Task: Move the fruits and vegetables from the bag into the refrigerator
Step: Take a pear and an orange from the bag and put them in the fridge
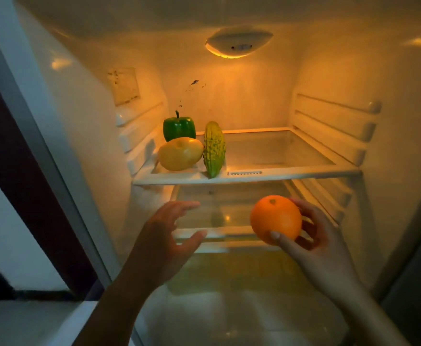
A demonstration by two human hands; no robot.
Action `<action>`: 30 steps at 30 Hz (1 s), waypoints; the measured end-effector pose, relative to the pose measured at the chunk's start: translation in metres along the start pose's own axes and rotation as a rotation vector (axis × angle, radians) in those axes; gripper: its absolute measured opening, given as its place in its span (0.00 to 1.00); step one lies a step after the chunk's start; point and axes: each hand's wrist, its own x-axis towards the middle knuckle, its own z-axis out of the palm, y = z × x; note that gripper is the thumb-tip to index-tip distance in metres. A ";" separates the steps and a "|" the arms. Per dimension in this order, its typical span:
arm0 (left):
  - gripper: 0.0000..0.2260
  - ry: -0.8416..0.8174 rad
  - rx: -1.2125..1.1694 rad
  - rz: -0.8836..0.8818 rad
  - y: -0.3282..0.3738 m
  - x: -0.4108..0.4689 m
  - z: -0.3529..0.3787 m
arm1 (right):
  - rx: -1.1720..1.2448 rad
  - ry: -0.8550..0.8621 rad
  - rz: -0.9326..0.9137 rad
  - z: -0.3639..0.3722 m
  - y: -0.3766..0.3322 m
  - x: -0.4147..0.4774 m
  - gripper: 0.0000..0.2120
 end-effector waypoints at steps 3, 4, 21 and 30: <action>0.20 -0.071 -0.015 -0.075 -0.017 -0.017 0.027 | -0.011 0.005 0.073 0.006 0.027 -0.011 0.27; 0.18 -0.103 -0.055 -0.115 -0.022 -0.020 0.035 | -0.019 0.004 0.089 0.008 0.035 -0.013 0.26; 0.23 -0.307 -0.458 -0.313 -0.022 -0.005 0.105 | -0.046 0.027 0.151 0.018 0.067 -0.007 0.30; 0.26 -0.450 -0.568 -0.283 -0.005 0.011 0.132 | -0.070 0.036 0.168 -0.003 0.070 -0.013 0.33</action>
